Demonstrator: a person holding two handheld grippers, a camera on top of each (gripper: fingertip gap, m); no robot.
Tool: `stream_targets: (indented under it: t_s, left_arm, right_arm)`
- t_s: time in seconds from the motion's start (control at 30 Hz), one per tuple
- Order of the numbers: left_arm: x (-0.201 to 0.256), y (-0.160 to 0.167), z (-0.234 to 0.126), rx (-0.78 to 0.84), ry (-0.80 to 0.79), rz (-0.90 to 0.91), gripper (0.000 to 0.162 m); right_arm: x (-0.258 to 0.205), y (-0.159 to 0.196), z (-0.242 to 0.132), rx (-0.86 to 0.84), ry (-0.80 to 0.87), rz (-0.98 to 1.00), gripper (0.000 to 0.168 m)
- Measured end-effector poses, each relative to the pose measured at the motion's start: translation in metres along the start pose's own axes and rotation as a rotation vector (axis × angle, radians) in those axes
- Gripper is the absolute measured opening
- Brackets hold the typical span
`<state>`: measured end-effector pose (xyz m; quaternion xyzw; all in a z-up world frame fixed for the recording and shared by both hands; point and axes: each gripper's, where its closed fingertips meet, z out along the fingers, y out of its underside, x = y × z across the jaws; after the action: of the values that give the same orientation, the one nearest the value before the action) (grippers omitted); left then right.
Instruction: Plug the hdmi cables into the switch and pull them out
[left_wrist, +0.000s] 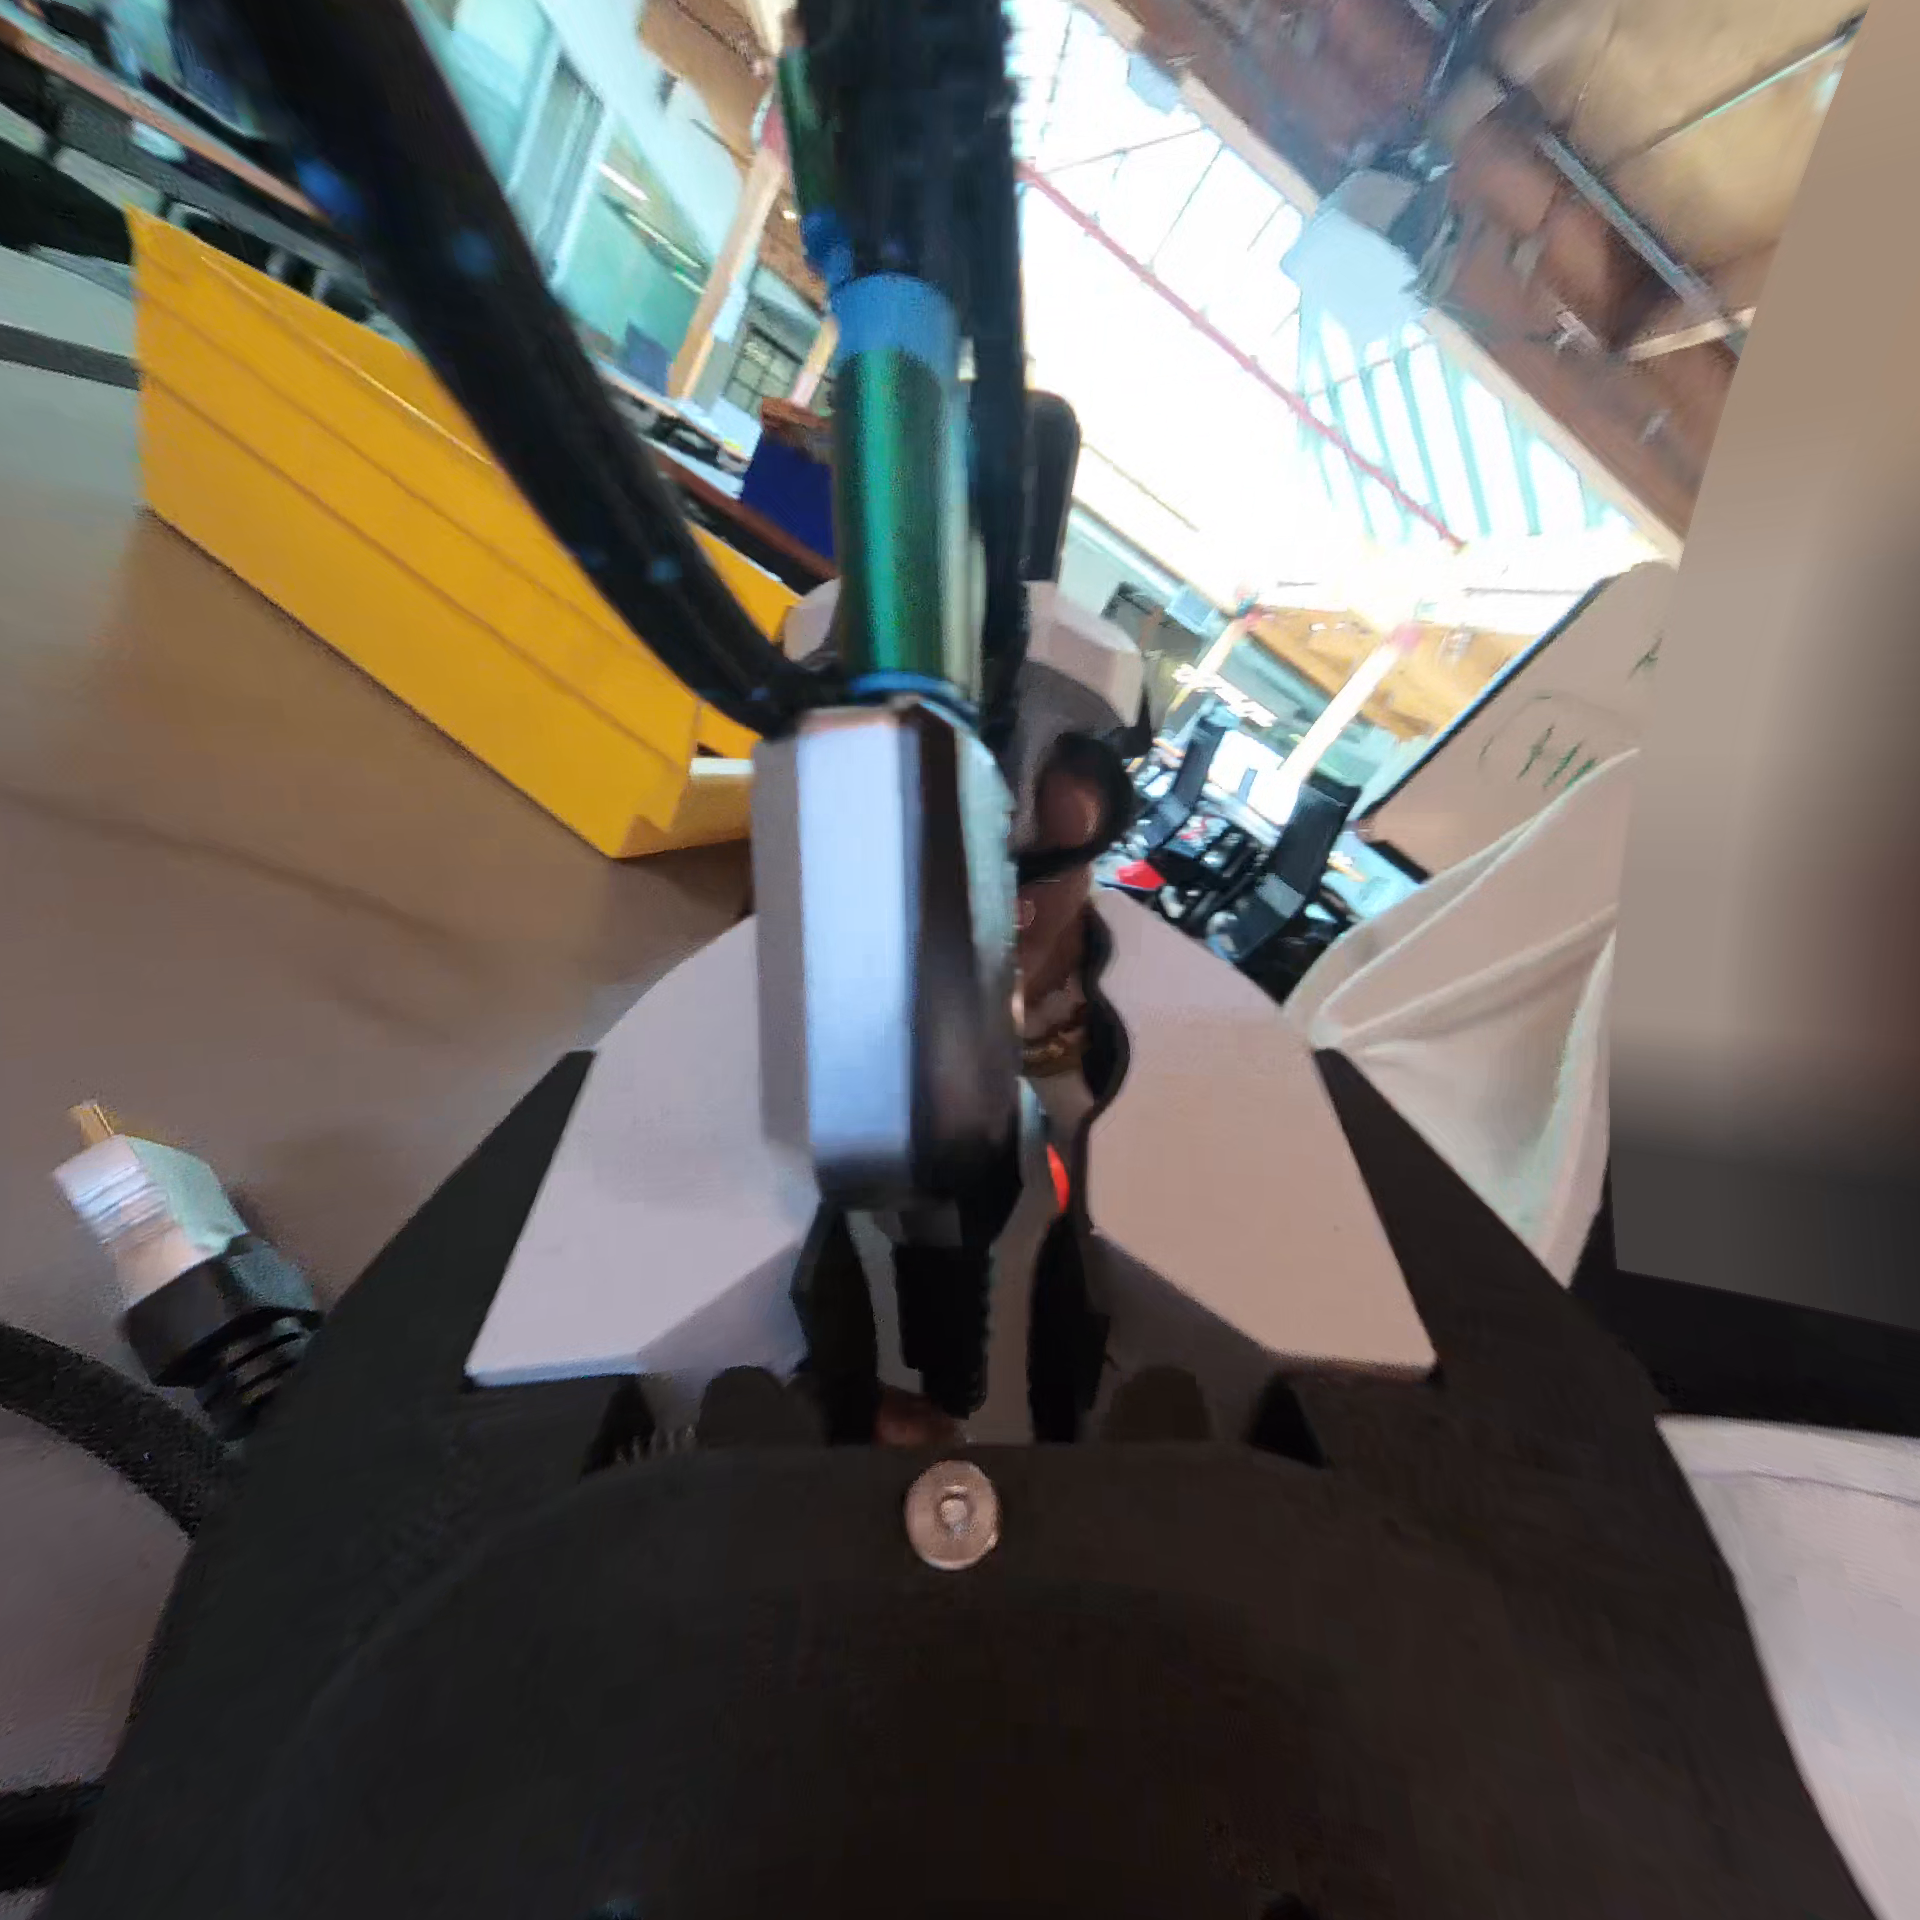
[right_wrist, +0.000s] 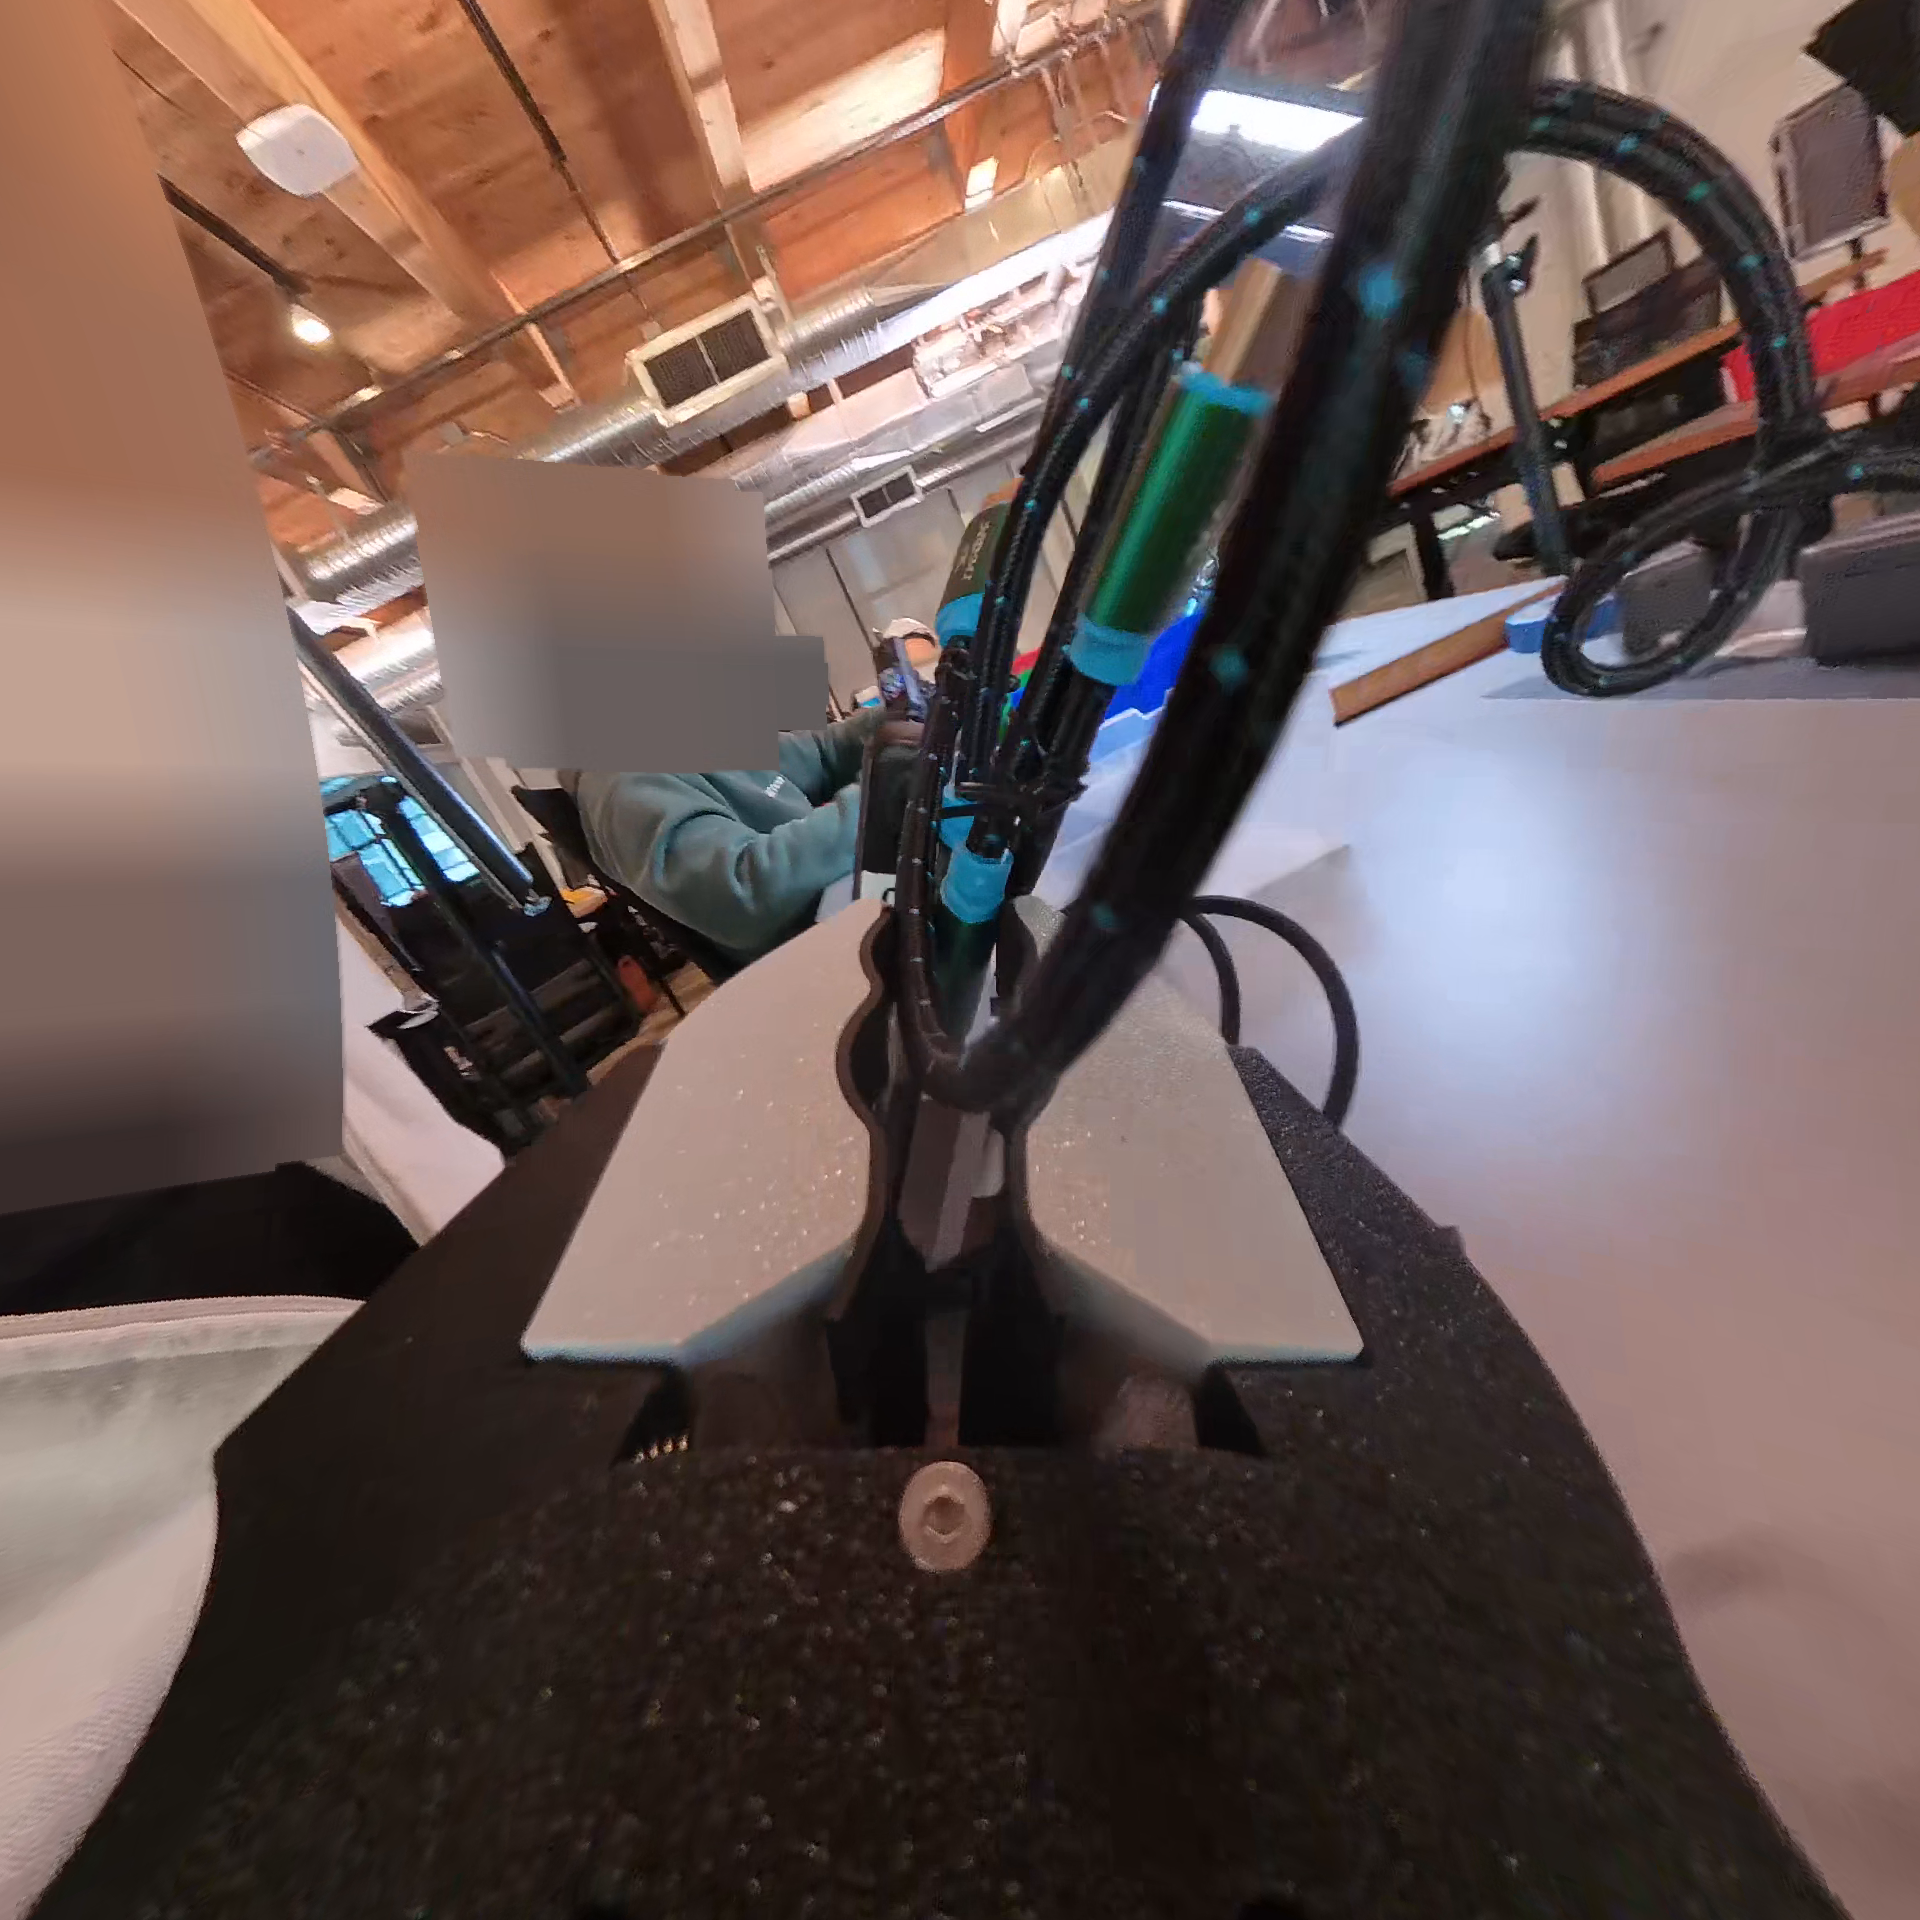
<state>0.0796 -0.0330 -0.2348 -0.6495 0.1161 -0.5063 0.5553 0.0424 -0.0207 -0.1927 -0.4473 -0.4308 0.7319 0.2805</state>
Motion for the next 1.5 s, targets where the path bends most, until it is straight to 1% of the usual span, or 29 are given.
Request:
stream_targets:
  t_s: [0.03,0.1,0.17,0.23,0.27,0.3,0.33,0.4,0.5,0.57,0.63,0.7,0.8,0.93,1.03,1.13,1.27,1.4,1.5]
  left_arm:
    - [-0.001,-0.002,-0.001,0.02,-0.012,0.013,0.031]
    - [0.004,-0.004,-0.004,0.031,0.031,-0.006,0.024]
    - [0.001,-0.005,-0.003,0.038,0.013,-0.01,0.024]
    - [-0.005,-0.01,-0.005,0.073,-0.036,-0.002,0.024]
    - [-0.009,-0.014,-0.007,0.101,-0.066,0.007,0.024]
    - [-0.013,-0.017,-0.009,0.122,-0.106,0.022,0.024]
    - [-0.018,-0.019,-0.01,0.139,-0.157,0.049,0.024]
    - [-0.027,-0.021,-0.011,0.151,-0.264,0.119,0.024]
    - [-0.036,-0.022,-0.014,0.152,-0.398,0.227,0.024]
    - [-0.038,-0.021,-0.013,0.147,-0.432,0.262,0.024]
    - [-0.037,-0.018,-0.01,0.125,-0.425,0.268,0.024]
    - [-0.038,-0.017,-0.01,0.117,-0.43,0.265,0.024]
    - [-0.041,-0.017,-0.01,0.111,-0.442,0.258,0.024]
    - [-0.042,-0.015,-0.008,0.096,-0.428,0.231,0.024]
    - [-0.044,-0.013,-0.007,0.087,-0.428,0.212,0.024]
    - [-0.047,-0.014,-0.006,0.094,-0.433,0.171,0.024]
    - [-0.048,-0.013,-0.006,0.09,-0.419,0.137,0.025]
    - [-0.047,-0.009,-0.004,0.065,-0.371,0.073,0.024]
    - [-0.048,-0.005,-0.001,0.04,-0.364,0.061,0.024]
  right_arm:
    - [-0.003,0.0,0.001,0.008,-0.022,0.007,0.018]
    - [-0.005,0.0,0.004,0.012,-0.029,-0.005,0.018]
    - [-0.001,0.0,0.003,0.005,0.01,-0.061,0.019]
    - [0.007,0.007,0.004,-0.051,0.091,-0.131,0.022]
    - [0.013,0.012,0.005,-0.083,0.155,-0.178,0.031]
    - [0.019,0.007,0.005,-0.059,0.228,-0.225,0.033]
    - [0.024,-0.001,0.004,-0.019,0.313,-0.277,0.03]
    - [0.026,-0.012,0.003,0.051,0.42,-0.353,0.013]
    - [0.029,-0.01,0.006,0.023,0.512,-0.414,0.014]
    - [0.03,-0.008,0.006,0.003,0.512,-0.411,0.018]
    - [0.032,-0.005,0.007,-0.002,0.494,-0.346,0.024]
    - [0.034,-0.006,0.006,0.012,0.504,-0.336,0.025]
    - [0.036,-0.006,0.006,0.004,0.525,-0.357,0.022]
    - [0.038,-0.005,0.005,0.015,0.491,-0.311,0.021]
    - [0.04,-0.008,0.003,0.07,0.513,-0.372,0.02]
    - [0.043,-0.01,0.004,0.109,0.515,-0.348,0.019]
    - [0.044,-0.012,0.006,0.108,0.537,-0.382,0.019]
    - [0.044,-0.014,0.006,0.101,0.551,-0.421,0.019]
    - [0.045,-0.015,0.005,0.121,0.546,-0.395,0.018]
